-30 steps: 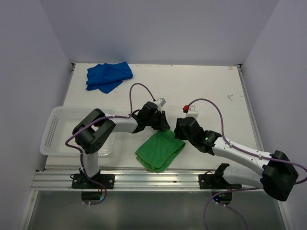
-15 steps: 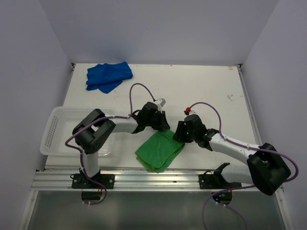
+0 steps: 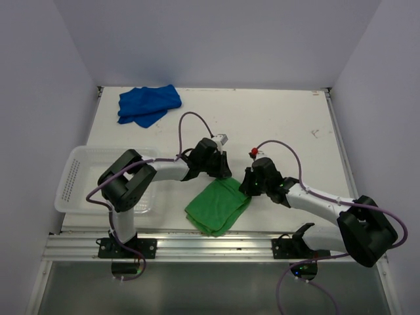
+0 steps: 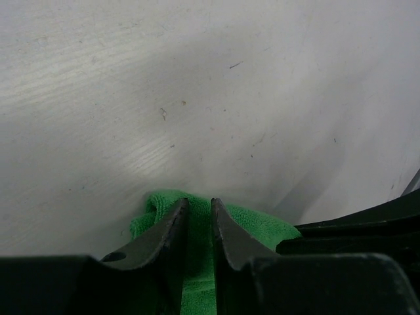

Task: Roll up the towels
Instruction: Roll the towel

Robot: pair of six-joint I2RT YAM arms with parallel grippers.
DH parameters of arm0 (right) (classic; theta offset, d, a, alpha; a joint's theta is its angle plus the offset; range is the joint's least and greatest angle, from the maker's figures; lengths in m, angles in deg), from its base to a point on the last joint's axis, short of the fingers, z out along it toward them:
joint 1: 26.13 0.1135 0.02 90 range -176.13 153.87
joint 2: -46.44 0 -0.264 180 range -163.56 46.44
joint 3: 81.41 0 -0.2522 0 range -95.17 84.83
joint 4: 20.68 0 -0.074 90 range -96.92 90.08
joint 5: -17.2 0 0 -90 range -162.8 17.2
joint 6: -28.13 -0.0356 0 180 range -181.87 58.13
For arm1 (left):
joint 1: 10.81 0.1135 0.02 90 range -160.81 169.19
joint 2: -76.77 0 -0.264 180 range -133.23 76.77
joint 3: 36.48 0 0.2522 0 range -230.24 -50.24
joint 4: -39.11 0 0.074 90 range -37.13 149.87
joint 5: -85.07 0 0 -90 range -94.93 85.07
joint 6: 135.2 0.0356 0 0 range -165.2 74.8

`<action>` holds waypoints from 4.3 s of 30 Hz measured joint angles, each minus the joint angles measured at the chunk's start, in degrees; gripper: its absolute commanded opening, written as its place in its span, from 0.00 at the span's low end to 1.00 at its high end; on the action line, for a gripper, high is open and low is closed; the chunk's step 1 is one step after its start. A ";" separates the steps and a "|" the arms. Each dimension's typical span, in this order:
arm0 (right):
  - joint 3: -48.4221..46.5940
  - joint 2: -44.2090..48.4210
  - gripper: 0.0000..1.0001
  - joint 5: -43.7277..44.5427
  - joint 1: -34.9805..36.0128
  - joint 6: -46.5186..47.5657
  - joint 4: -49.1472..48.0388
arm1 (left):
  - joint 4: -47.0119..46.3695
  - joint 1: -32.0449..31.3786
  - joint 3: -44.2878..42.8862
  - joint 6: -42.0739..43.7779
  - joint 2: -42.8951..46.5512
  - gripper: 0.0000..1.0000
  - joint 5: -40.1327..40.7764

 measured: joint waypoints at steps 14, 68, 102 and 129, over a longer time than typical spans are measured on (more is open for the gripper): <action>-0.61 0.09 0.00 17.51 13.44 12.70 -0.52 | 9.64 2.54 -2.82 2.99 4.44 0.28 3.82; -4.02 -8.90 0.00 33.27 11.74 9.35 -5.53 | 18.23 8.83 7.21 3.26 24.02 0.28 5.51; -14.71 -26.40 0.00 59.63 33.40 22.05 3.72 | 13.92 11.61 2.51 1.57 18.23 0.28 -0.57; -27.32 -41.83 0.00 67.10 39.32 24.61 17.75 | 13.99 11.10 -1.40 4.52 16.81 0.27 -5.55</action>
